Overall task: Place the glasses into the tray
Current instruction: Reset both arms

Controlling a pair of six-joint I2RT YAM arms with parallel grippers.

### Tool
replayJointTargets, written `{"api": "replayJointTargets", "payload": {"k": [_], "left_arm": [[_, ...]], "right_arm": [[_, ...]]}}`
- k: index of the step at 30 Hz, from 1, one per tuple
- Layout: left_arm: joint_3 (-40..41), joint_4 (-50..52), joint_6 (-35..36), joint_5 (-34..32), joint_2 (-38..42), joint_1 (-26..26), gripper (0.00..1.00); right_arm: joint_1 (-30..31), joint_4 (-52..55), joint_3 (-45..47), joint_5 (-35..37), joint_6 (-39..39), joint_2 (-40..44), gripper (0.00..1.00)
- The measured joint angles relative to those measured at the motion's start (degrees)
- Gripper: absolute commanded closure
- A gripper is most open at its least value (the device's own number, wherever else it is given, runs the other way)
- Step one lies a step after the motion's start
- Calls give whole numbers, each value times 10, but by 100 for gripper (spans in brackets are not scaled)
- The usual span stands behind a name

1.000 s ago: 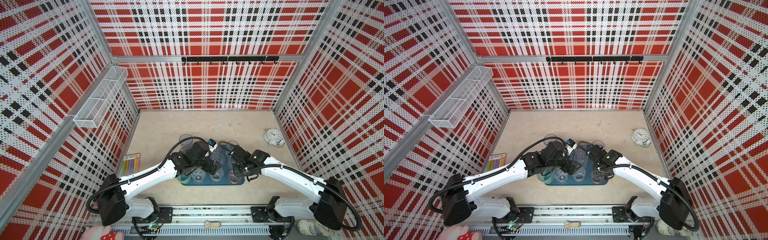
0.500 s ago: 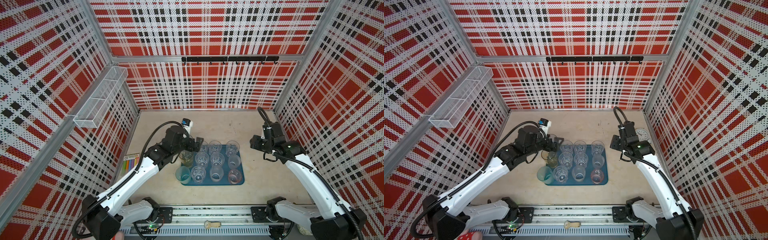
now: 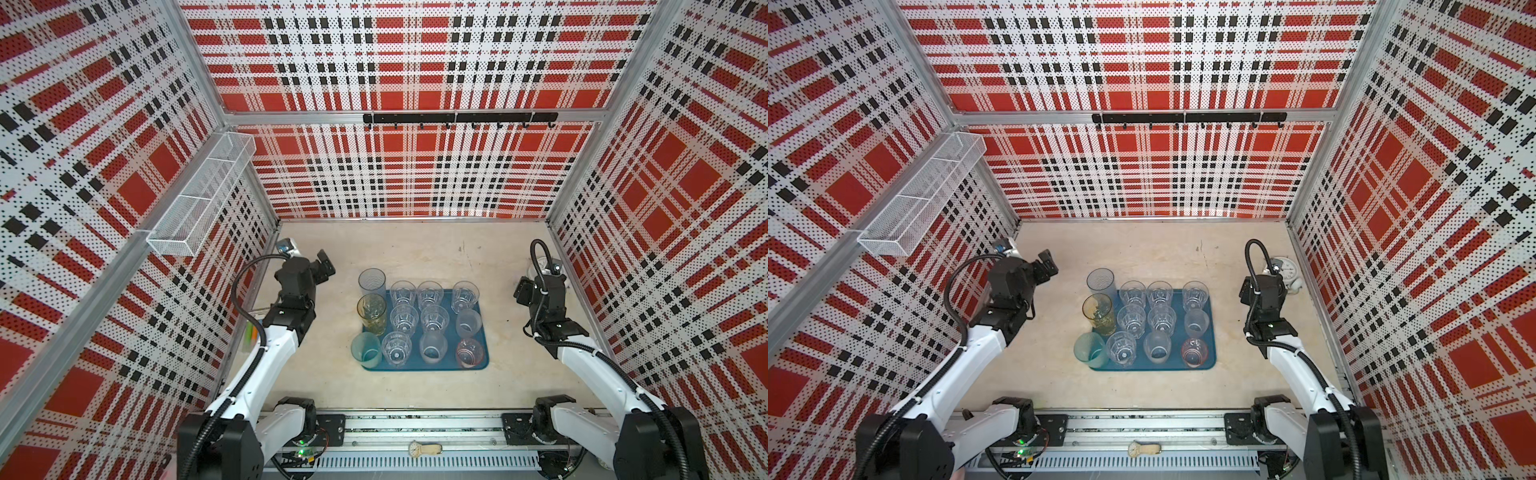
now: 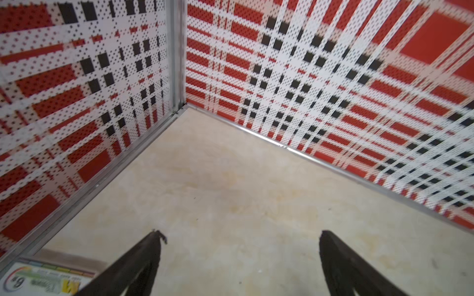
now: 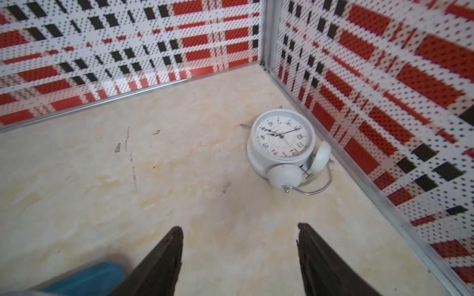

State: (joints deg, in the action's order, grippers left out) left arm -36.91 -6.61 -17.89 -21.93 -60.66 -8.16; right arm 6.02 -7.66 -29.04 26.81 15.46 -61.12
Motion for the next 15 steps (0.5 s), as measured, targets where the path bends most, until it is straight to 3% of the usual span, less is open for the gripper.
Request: {"api": "replayJointTargets", "payload": {"k": [3, 8, 15], "left_arm": [[73, -82, 29, -75, 8, -24, 2], [145, -196, 50, -159, 5, -21, 2], [200, -319, 58, -166, -31, 5, 2]], "right_arm": [[-10, -87, 40, 25, -38, -18, 24], [-23, -201, 91, 32, -64, -74, 25], [-24, -308, 113, 16, -75, -130, 25]]}}
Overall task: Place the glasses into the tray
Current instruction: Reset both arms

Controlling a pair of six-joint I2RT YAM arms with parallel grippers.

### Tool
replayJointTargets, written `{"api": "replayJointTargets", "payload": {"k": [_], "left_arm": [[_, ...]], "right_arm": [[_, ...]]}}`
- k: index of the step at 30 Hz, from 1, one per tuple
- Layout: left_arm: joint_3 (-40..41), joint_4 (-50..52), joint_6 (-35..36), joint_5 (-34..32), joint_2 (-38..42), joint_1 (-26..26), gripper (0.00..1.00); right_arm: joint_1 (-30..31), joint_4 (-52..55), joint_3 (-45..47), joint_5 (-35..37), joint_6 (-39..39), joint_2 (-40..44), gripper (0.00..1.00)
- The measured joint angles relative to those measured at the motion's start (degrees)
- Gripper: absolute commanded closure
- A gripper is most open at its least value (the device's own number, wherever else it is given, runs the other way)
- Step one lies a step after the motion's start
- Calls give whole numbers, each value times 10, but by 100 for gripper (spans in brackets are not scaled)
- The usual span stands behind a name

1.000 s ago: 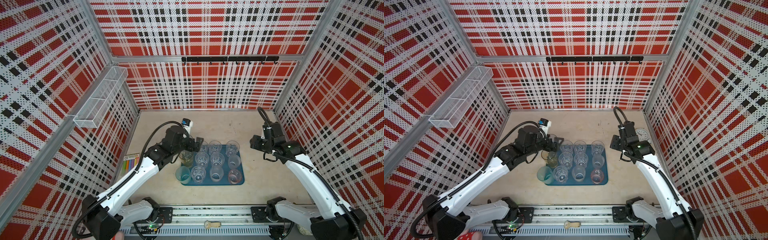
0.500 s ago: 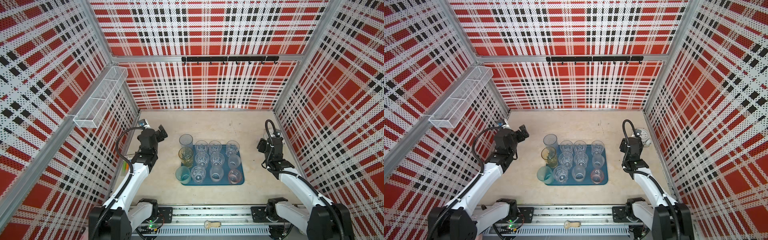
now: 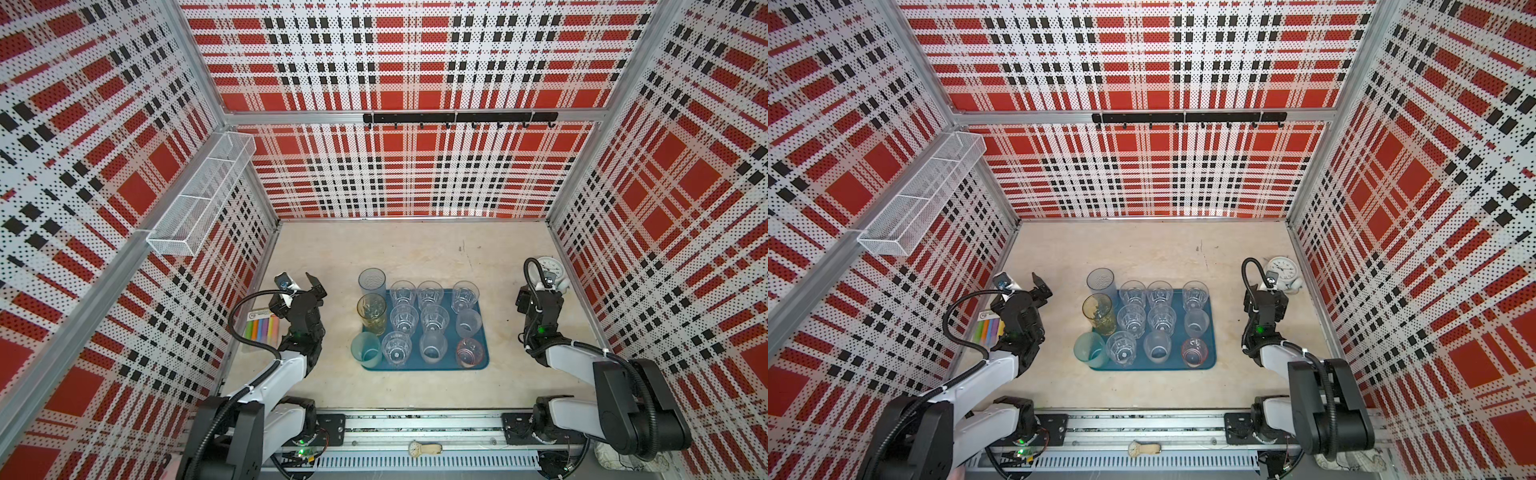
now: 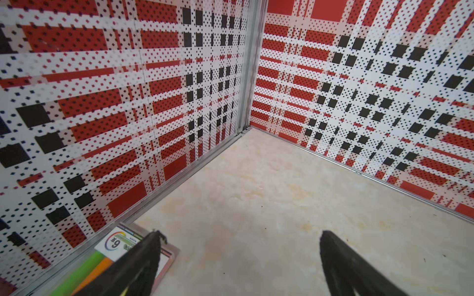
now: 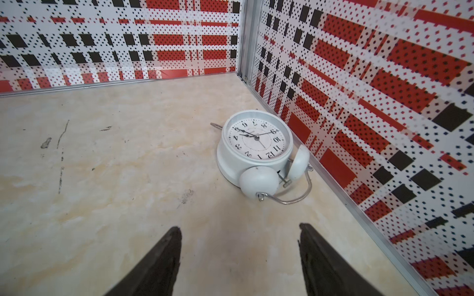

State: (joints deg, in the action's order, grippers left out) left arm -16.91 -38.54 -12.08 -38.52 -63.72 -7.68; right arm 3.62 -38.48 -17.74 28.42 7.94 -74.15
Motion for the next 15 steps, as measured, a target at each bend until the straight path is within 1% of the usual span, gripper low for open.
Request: {"api": "replayJointTargets", "payload": {"k": [10, 13, 15], "left_arm": [[49, -172, 27, 40, -88, 31, 2], [64, -234, 38, 51, -115, 36, 2], [75, -267, 43, 57, -128, 41, 2]], "right_arm": [[0, -146, 16, -60, 2, -64, 26], [0, -221, 29, -84, -9, -105, 26], [0, -273, 51, -94, -12, -136, 24]]}}
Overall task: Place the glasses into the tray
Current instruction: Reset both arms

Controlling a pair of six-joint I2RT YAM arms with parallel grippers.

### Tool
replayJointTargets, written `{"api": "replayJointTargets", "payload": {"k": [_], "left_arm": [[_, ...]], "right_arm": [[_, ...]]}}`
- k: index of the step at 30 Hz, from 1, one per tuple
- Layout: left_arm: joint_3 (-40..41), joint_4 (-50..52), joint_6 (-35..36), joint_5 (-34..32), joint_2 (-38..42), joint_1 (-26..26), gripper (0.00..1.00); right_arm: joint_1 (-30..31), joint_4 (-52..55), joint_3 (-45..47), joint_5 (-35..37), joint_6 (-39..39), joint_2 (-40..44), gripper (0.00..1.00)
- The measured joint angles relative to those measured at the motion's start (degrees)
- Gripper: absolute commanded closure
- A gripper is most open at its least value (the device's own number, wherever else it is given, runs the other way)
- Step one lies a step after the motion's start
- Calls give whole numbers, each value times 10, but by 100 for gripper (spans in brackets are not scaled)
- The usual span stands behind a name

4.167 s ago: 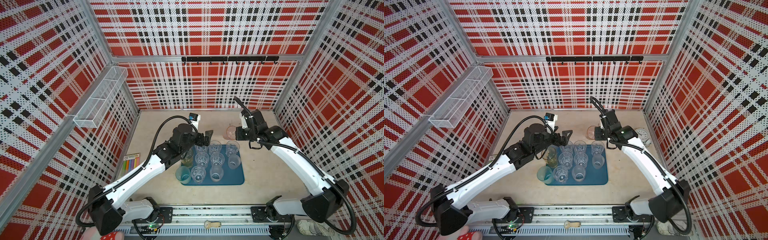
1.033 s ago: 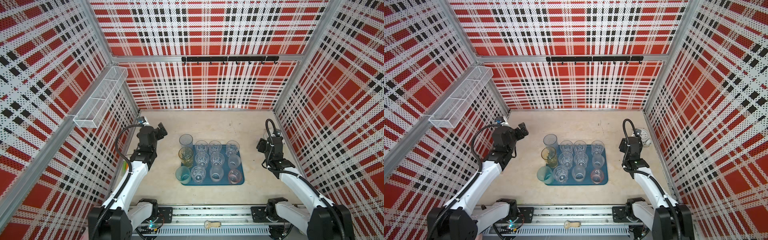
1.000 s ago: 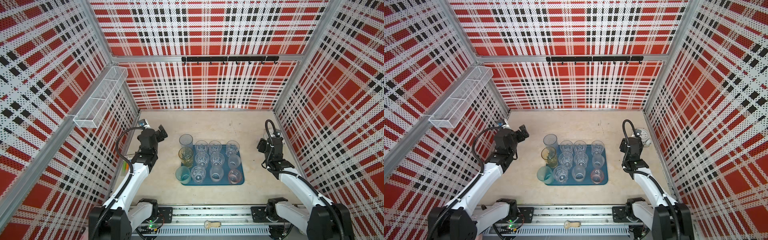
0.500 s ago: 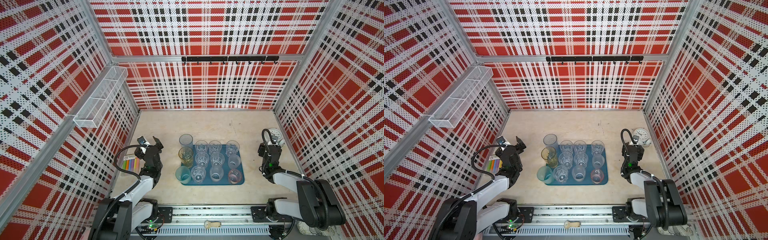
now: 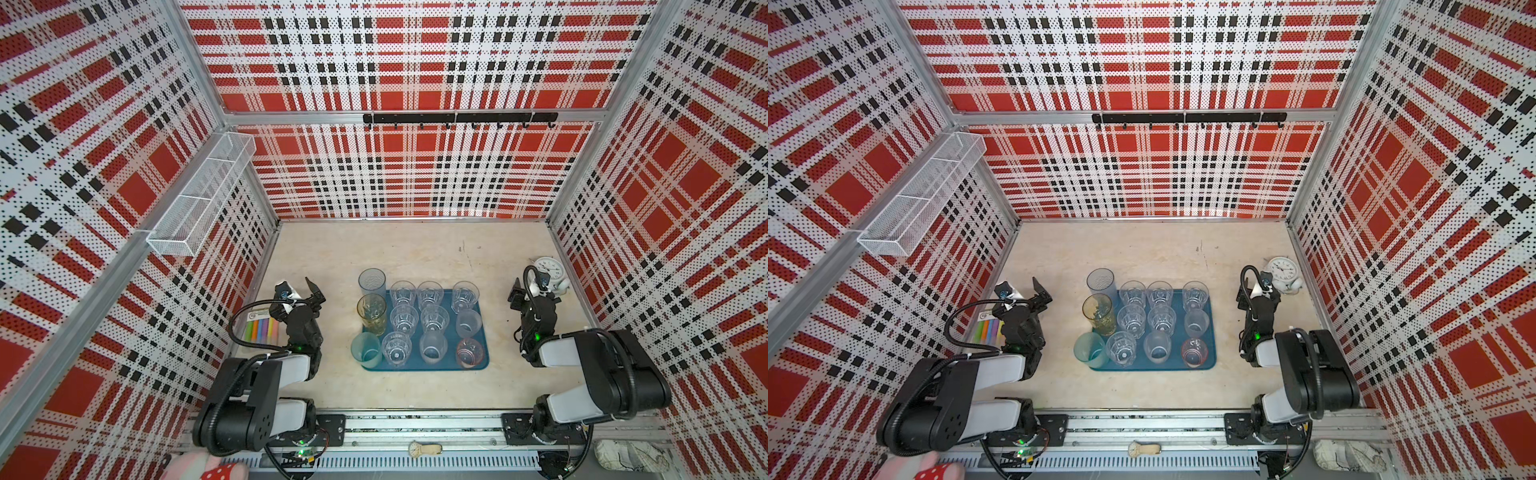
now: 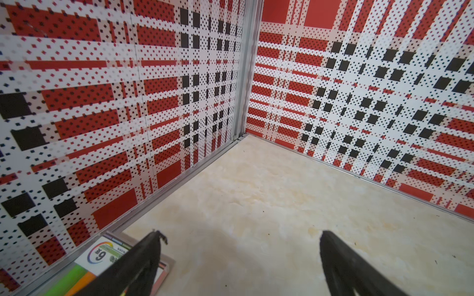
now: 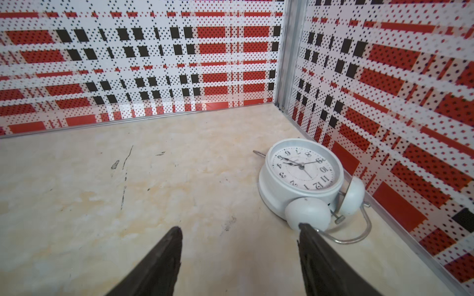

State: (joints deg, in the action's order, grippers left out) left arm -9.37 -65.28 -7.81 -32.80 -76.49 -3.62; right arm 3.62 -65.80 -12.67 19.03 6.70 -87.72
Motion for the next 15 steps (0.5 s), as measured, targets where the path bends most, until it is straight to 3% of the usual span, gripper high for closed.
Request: {"api": "replayJointTargets", "payload": {"k": [12, 14, 15], "left_arm": [[46, -178, 14, 40, -92, 10, 2], [45, -196, 17, 54, -96, 13, 2], [44, -204, 17, 56, -101, 15, 2]], "right_arm": [[0, -24, -30, -30, -11, -24, 16], [0, -21, -31, -30, -12, -24, 0], [0, -17, -30, -30, -9, -24, 0]]}}
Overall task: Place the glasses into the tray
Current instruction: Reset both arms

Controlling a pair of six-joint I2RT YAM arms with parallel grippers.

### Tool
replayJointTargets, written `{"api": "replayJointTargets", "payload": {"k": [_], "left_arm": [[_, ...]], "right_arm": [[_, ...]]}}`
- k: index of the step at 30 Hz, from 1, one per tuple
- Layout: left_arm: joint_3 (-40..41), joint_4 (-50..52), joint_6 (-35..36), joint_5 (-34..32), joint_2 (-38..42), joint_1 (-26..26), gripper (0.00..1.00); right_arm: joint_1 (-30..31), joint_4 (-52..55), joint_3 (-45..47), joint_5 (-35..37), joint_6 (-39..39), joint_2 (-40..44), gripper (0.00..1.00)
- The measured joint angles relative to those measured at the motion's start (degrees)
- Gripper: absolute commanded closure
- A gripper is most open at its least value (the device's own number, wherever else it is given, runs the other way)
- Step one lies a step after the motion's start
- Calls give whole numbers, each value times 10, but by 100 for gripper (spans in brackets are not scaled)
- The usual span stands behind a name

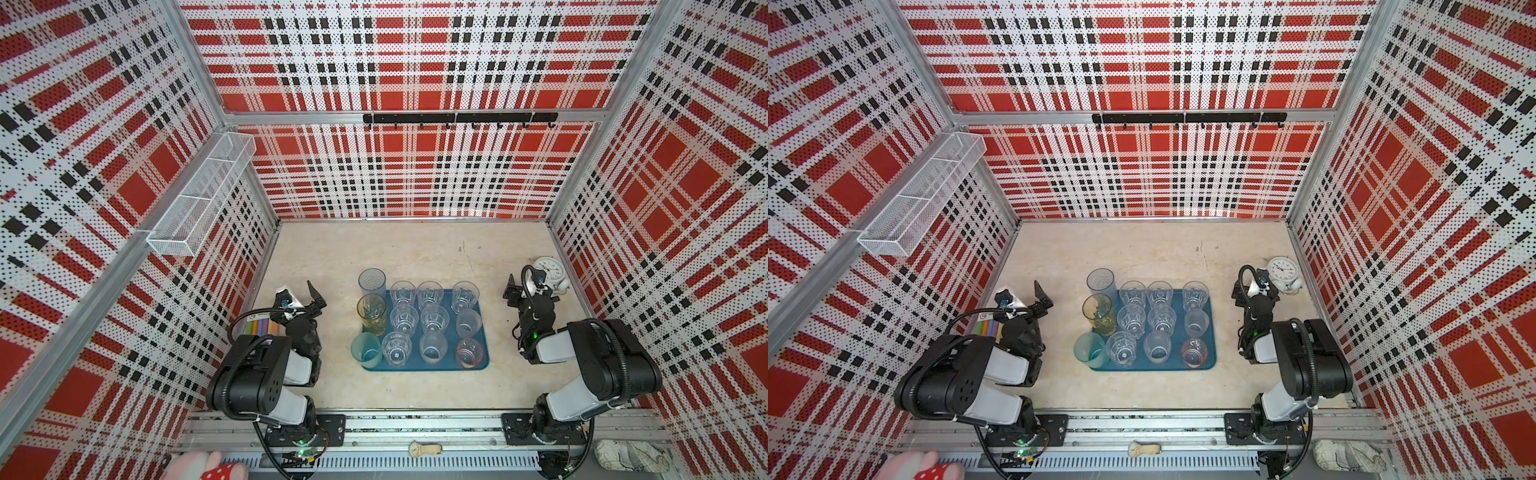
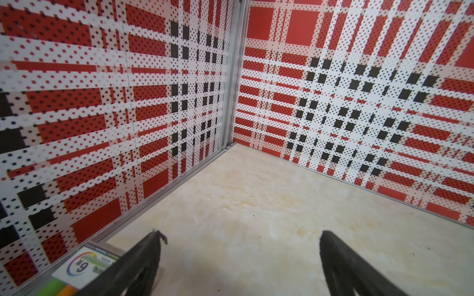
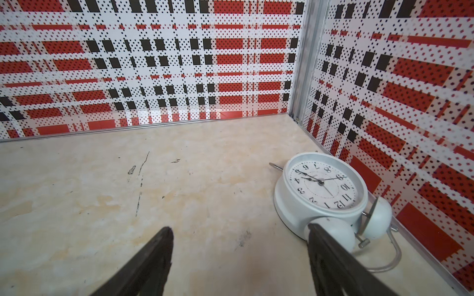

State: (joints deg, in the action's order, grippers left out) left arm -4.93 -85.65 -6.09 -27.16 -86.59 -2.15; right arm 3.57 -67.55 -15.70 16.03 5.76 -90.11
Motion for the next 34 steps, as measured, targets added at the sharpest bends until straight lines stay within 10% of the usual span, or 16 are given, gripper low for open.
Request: {"api": "replayJointTargets", "payload": {"k": [34], "left_arm": [[-30, -14, 23, 32, -38, -14, 2]], "right_arm": [[0, 6, 0, -2, -3, 0, 0]]}}
